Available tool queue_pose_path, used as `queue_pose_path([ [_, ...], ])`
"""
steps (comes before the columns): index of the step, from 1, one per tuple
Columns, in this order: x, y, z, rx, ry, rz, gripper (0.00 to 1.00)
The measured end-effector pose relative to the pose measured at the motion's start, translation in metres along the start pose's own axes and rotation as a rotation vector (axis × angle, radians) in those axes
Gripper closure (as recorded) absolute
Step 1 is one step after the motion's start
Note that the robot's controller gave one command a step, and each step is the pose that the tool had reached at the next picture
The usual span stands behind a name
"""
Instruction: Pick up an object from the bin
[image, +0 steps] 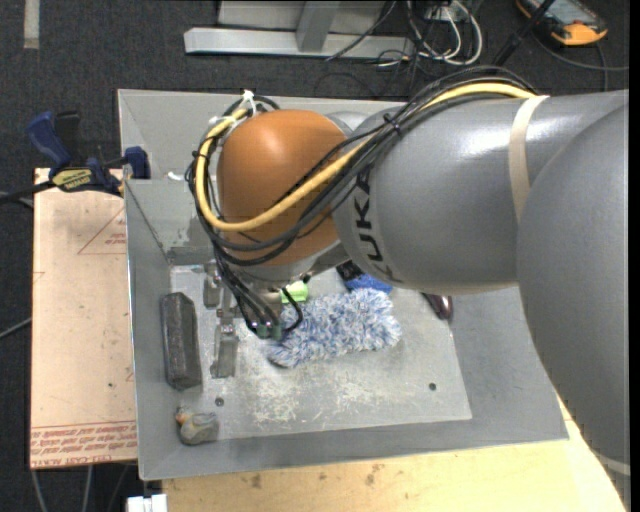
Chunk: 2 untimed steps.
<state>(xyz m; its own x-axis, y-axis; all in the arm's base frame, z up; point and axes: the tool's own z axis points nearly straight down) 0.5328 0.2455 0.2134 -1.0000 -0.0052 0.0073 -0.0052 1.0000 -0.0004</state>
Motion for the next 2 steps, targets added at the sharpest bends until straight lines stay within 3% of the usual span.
queue_pose_path([
  [1,-0.002,-0.001,-0.005,-0.002,-0.008,0.004,0.0],
  [2,-0.025,-0.049,0.018,-0.005,-0.01,0.018,0.0],
])
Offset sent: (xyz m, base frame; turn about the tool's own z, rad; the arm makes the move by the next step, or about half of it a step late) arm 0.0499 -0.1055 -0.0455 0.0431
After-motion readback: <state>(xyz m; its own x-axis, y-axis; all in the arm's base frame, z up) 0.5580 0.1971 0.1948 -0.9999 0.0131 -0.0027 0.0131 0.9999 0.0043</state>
